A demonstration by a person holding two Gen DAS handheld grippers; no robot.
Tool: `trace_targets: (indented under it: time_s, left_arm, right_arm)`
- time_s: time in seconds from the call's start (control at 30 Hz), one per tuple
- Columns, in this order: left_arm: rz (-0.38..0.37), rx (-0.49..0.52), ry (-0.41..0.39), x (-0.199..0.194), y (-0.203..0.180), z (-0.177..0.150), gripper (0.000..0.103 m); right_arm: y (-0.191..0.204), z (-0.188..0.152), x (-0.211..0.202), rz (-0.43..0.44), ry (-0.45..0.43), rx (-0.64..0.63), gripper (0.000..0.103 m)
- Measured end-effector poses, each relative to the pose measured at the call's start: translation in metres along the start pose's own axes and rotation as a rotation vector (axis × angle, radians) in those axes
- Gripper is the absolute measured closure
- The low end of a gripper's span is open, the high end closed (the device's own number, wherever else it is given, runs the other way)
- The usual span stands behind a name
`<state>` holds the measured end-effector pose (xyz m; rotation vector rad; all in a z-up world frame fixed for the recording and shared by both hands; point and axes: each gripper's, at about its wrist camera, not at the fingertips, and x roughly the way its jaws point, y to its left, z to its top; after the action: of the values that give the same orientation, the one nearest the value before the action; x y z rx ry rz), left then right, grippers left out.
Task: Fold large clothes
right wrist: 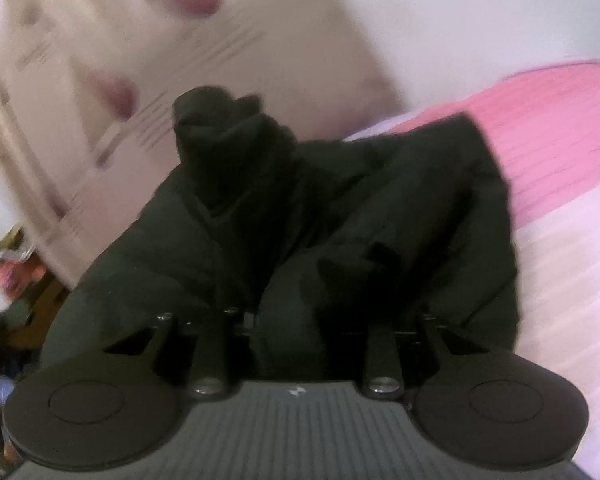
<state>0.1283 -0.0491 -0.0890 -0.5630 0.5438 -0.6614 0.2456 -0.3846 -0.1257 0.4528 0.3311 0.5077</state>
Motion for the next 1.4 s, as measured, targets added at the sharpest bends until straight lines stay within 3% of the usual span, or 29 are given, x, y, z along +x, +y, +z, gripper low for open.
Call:
trace_targets:
  time_s: [0.07, 0.13, 0.23, 0.3, 0.37, 0.43, 0.5, 0.57, 0.63, 0.73, 0.8, 0.87, 0.93, 1.03, 1.1, 1.17, 1.2, 1.27, 1.33, 1.4]
  left_arm:
    - [0.010, 0.026, -0.074, -0.020, -0.007, 0.005, 0.002]
    - [-0.031, 0.067, -0.088, -0.023, -0.018, 0.009, 0.002]
    - [-0.051, 0.120, -0.019, 0.002, -0.031, 0.004, 0.002]
    - [-0.095, 0.089, 0.026, 0.023, -0.031, -0.004, 0.002]
    - [-0.110, 0.097, 0.024, 0.038, -0.036, -0.010, 0.002]
    - [-0.161, 0.099, 0.029, 0.054, -0.045, -0.010, 0.001]
    - [-0.177, 0.097, 0.054, 0.071, -0.051, -0.013, 0.001]
    - [-0.186, 0.094, 0.071, 0.081, -0.053, -0.021, 0.001]
    - [-0.189, 0.134, 0.077, 0.082, -0.058, -0.030, 0.001]
    - [-0.192, 0.226, 0.093, 0.080, -0.059, -0.041, 0.001]
    - [-0.192, 0.266, 0.098, 0.079, -0.058, -0.044, 0.001]
    - [-0.195, 0.253, 0.097, 0.079, -0.056, -0.043, 0.001]
    - [-0.198, 0.232, 0.099, 0.080, -0.055, -0.041, 0.001]
    - [-0.194, 0.246, 0.099, 0.076, -0.055, -0.045, 0.001]
    - [-0.195, 0.249, 0.097, 0.080, -0.057, -0.043, 0.000]
    - [-0.197, 0.239, 0.095, 0.079, -0.056, -0.042, 0.000]
    - [-0.197, 0.236, 0.094, 0.076, -0.055, -0.043, 0.000]
    - [-0.198, 0.240, 0.093, 0.075, -0.054, -0.043, 0.000]
    - [-0.199, 0.239, 0.095, 0.074, -0.052, -0.044, 0.000]
    - [-0.206, 0.236, 0.098, 0.073, -0.050, -0.044, 0.000]
  right_arm:
    - [0.008, -0.001, 0.006, 0.021, 0.013, -0.006, 0.075]
    - [0.014, 0.004, 0.009, 0.012, 0.005, -0.028, 0.074]
    - [0.015, 0.017, 0.001, -0.002, -0.031, -0.047, 0.073]
    - [0.016, 0.029, -0.002, -0.030, -0.027, -0.088, 0.074]
    - [0.019, 0.044, -0.007, -0.060, -0.037, -0.139, 0.086]
    - [0.020, 0.061, -0.011, -0.070, -0.059, -0.172, 0.090]
    - [0.010, 0.073, -0.013, -0.059, -0.084, -0.156, 0.090]
    - [-0.011, 0.069, -0.003, -0.067, -0.025, -0.104, 0.090]
    - [-0.029, 0.051, 0.001, -0.079, -0.007, -0.073, 0.082]
    - [-0.055, 0.041, -0.015, -0.013, -0.030, 0.108, 0.075]
    - [-0.057, 0.041, -0.029, -0.031, -0.038, 0.114, 0.064]
    - [-0.046, 0.051, -0.047, -0.124, -0.073, 0.028, 0.058]
    - [-0.022, 0.066, -0.067, -0.196, -0.159, -0.099, 0.058]
    - [0.035, 0.091, -0.082, -0.162, -0.235, -0.314, 0.058]
    - [0.077, 0.101, -0.070, -0.092, -0.191, -0.455, 0.061]
    - [0.115, 0.101, -0.040, -0.047, -0.100, -0.591, 0.075]
    - [0.130, 0.097, -0.020, -0.044, -0.049, -0.672, 0.077]
    - [0.141, 0.093, 0.017, -0.084, 0.024, -0.755, 0.085]
    - [0.127, 0.100, 0.046, -0.171, 0.065, -0.717, 0.086]
    - [0.097, 0.110, 0.069, -0.293, 0.101, -0.639, 0.101]
